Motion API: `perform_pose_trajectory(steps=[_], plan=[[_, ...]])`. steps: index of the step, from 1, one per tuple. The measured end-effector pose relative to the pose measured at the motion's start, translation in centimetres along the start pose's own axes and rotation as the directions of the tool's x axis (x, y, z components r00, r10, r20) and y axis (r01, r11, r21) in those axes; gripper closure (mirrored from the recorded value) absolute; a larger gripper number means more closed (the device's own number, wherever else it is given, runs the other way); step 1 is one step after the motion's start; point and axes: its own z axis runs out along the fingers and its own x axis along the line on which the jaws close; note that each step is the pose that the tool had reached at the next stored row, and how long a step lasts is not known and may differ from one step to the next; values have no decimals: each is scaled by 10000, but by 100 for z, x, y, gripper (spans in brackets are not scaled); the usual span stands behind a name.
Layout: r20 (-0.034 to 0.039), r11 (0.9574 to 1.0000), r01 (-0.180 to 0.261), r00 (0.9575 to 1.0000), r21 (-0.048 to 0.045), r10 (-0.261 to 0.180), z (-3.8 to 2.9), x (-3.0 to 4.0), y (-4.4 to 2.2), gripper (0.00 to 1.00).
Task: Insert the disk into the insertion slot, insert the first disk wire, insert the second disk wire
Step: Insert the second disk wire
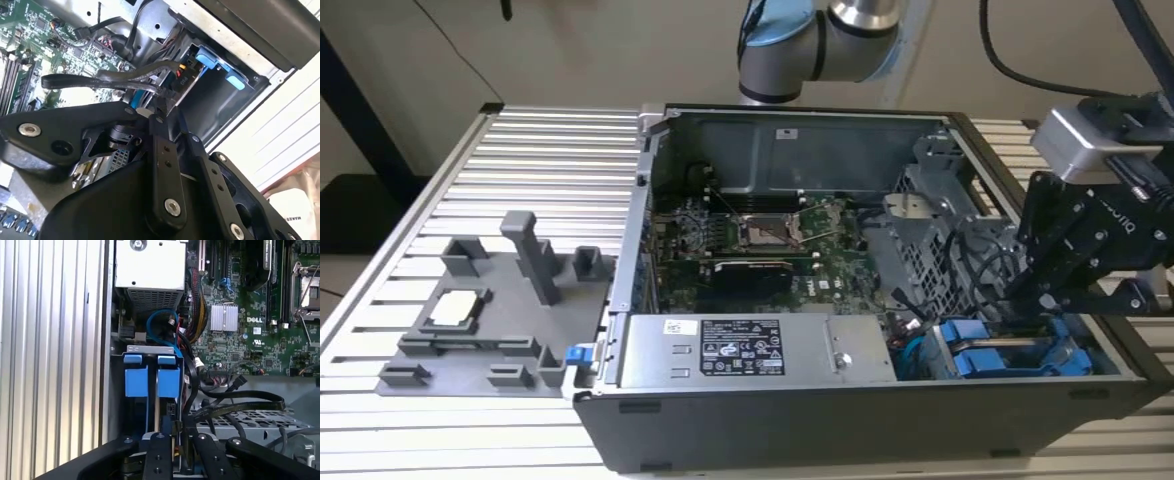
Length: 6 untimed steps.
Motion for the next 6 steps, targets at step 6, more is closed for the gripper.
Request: perform_pose_trajectory(steps=[6], plan=[[1,10000,0,10000,0,0,-11,-1,1,76]])
